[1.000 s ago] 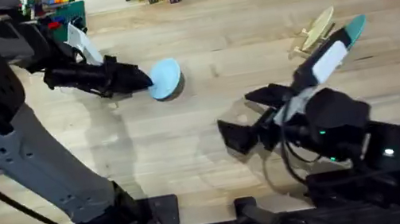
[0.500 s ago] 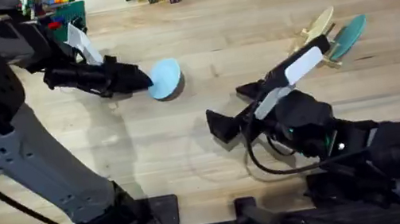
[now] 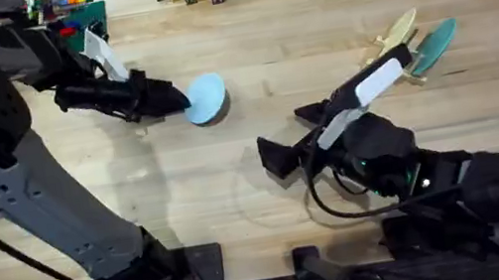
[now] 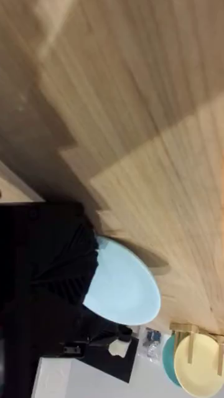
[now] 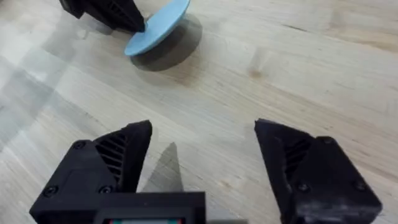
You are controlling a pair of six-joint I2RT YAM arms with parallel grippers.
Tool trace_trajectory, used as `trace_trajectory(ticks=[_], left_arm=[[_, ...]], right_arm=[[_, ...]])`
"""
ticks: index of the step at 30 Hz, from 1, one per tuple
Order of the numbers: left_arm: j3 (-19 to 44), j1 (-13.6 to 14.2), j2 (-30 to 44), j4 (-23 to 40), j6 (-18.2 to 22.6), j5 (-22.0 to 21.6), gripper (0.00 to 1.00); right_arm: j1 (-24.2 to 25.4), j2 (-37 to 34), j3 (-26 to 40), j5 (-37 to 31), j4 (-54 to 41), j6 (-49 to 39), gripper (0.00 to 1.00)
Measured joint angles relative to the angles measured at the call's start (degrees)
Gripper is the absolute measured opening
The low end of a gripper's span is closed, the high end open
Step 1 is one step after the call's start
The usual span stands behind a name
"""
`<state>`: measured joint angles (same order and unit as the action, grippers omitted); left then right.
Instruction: Pick up the plates from the table one by one and place each into a slot on the dish rack.
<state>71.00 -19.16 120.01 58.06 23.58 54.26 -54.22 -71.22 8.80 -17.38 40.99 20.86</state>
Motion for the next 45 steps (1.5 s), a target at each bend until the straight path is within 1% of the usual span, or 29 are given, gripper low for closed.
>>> trace_trajectory(ticks=[10, 14, 19, 22, 27, 31, 37, 45], left_arm=[[0.0, 0.0, 0.0, 0.0, 0.0, 0.0, 0.04], [0.0, 0.0, 0.0, 0.0, 0.0, 0.0, 0.04], [0.0, 0.0, 0.0, 0.0, 0.0, 0.0, 0.04], [0.0, 0.0, 0.0, 0.0, 0.0, 0.0, 0.04], [0.0, 0.0, 0.0, 0.0, 0.0, 0.0, 0.041], [0.0, 0.0, 0.0, 0.0, 0.0, 0.0, 0.041], [0.0, 0.0, 0.0, 0.0, 0.0, 0.0, 0.041], [0.0, 0.0, 0.0, 0.0, 0.0, 0.0, 0.04]], right_arm=[[0.0, 0.0, 0.0, 0.0, 0.0, 0.4, 0.994], [0.2, 0.0, 0.0, 0.2, 0.0, 3.2, 0.994], [2.5, 0.0, 0.0, 3.7, -0.1, 6.9, 0.993], [4.1, 0.0, 0.8, 6.5, -2.7, 9.2, 0.993], [5.8, 0.0, 5.4, 10.3, -12.6, 11.9, 0.993], [6.3, 0.0, 10.6, 11.7, -17.8, 13.2, 0.993], [8.5, 0.0, 16.0, 15.4, -23.2, 15.8, 0.994], [13.7, 0.0, 19.6, 21.2, -26.4, 20.2, 0.995]])
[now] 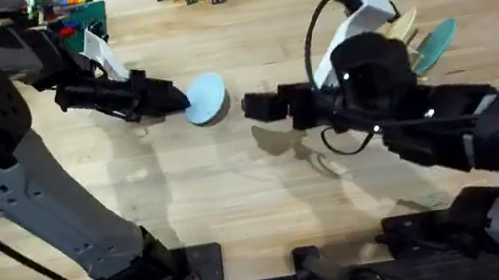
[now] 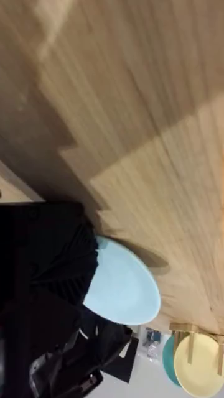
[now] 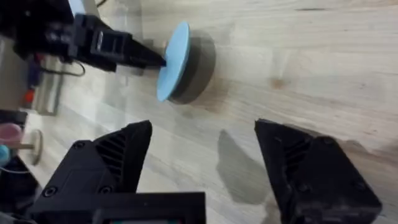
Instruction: Pick up the plates from the table one by one and place each into a slot on the dish rack.
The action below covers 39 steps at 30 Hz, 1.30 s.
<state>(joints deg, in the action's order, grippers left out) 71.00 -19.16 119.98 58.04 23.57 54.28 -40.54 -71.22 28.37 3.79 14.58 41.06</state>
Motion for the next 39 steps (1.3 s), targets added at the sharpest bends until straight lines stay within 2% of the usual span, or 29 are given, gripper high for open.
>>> trace_trajectory(ticks=[8, 13, 20, 24, 39], left_arm=[[0.0, 0.0, 0.0, 0.0, 0.0, 0.0, 0.04], [0.0, 0.0, 0.0, 0.0, 0.0, 0.0, 0.04], [0.0, 0.0, 0.0, 0.0, 0.0, 0.0, 0.04], [0.0, 0.0, 0.0, 0.0, 0.0, 0.0, 0.04], [0.0, 0.0, 0.0, -0.2, 0.0, 0.1, 0.04]], right_arm=[[5.8, 0.0, 2.5, 5.8, -0.7, 3.0, 0.993], [8.7, 0.0, 4.3, 9.4, -6.1, 5.4, 0.994], [9.4, -0.1, 8.8, 11.9, -13.4, 6.3, 0.995], [9.5, -0.7, 11.1, 12.3, -14.4, 6.6, 0.995], [9.6, -0.8, 11.4, 12.3, -16.2, 7.9, 0.994]])
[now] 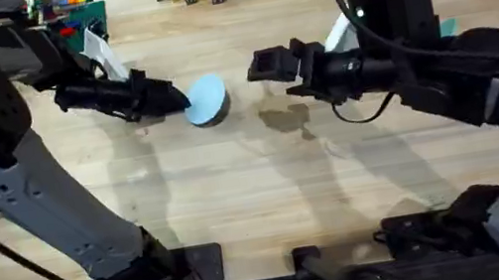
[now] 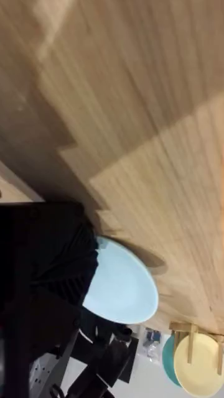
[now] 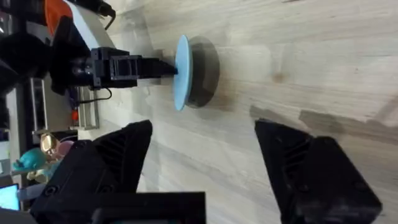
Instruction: Pick up the plates from the table one by one and place each into a slot on the dish rack.
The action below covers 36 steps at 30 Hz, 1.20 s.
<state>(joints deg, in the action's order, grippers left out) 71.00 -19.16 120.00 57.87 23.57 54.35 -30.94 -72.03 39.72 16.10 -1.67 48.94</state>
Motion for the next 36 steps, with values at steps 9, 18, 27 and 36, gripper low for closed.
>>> trace_trajectory(ticks=[9, 18, 27, 36], left_arm=[[0.0, 0.0, 0.0, 0.0, 0.0, 0.0, 0.041], [0.0, 0.0, 0.0, 0.0, 0.0, 0.0, 0.041], [0.0, 0.0, 0.0, 0.0, 0.0, 0.0, 0.041], [0.0, 0.0, 0.0, 0.0, 0.0, 0.0, 0.041]], right_arm=[[-0.4, -5.0, 0.0, -0.2, 4.4, 2.9, 0.995], [-4.5, -12.4, 0.0, -0.2, 14.4, 5.2, 0.993], [-7.1, -19.9, 0.3, -0.2, 22.8, 7.6, 0.994], [-9.4, -26.4, 3.1, -0.2, 27.5, 8.5, 0.994]])
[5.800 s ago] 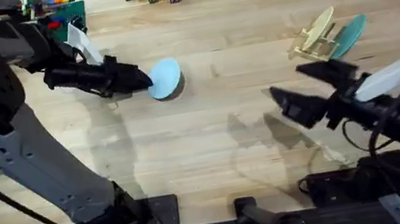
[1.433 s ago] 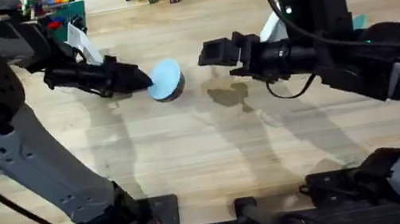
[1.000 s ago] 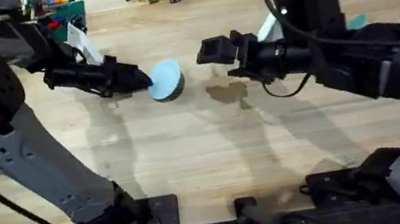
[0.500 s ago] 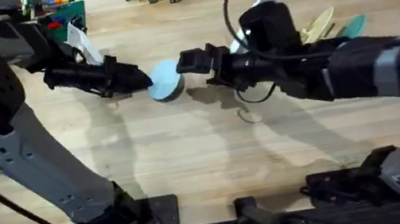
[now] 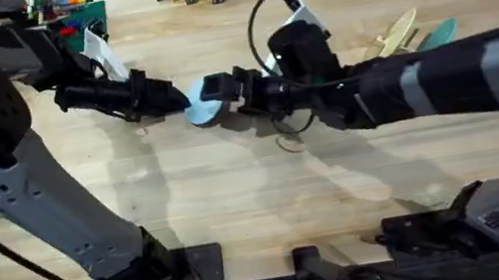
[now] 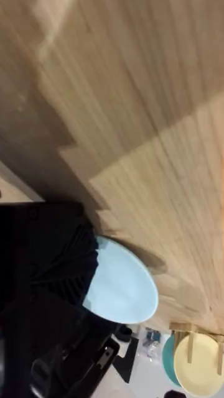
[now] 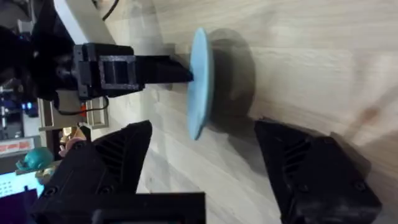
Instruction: Pick up the plates from the table one by one and place each into a slot on the dish rack.
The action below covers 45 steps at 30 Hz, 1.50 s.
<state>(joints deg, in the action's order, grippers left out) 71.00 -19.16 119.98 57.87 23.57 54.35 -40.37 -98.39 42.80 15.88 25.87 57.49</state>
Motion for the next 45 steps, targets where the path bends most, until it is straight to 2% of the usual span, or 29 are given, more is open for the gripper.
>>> trace_trajectory(ticks=[15, 21, 25, 30, 35, 40, 45], left_arm=[[0.0, 0.0, 0.0, 0.0, 0.0, 0.0, 0.041], [0.0, 0.0, 0.0, 0.0, 0.0, 0.0, 0.041], [0.0, 0.0, 0.0, 0.0, 0.0, 0.0, 0.041], [0.0, 0.0, 0.0, 0.0, 0.0, 0.0, 0.041], [0.0, 0.0, 0.0, 0.0, 0.0, 0.0, 0.041], [0.0, 0.0, 0.0, 0.0, 0.0, 0.1, 0.041], [0.0, 0.0, 0.0, 0.0, 0.0, 0.1, 0.04]], right_arm=[[-1.5, -4.5, 4.2, -1.3, 2.2, 0.2, 0.99], [-1.5, -4.9, 4.2, -1.7, 2.1, 0.4, 0.897], [-1.6, -5.4, 4.2, -1.9, 2.1, 0.5, 0.759], [-1.9, -6.8, 4.2, -2.2, 2.2, 1.3, 0.503], [-2.0, -7.0, 4.2, -2.2, 2.3, 1.7, 0.332], [-2.0, -7.0, 4.2, -3.0, 2.4, 2.1, 0.104], [-2.0, -7.0, 4.2, -3.0, 2.7, 2.5, 0.035]])
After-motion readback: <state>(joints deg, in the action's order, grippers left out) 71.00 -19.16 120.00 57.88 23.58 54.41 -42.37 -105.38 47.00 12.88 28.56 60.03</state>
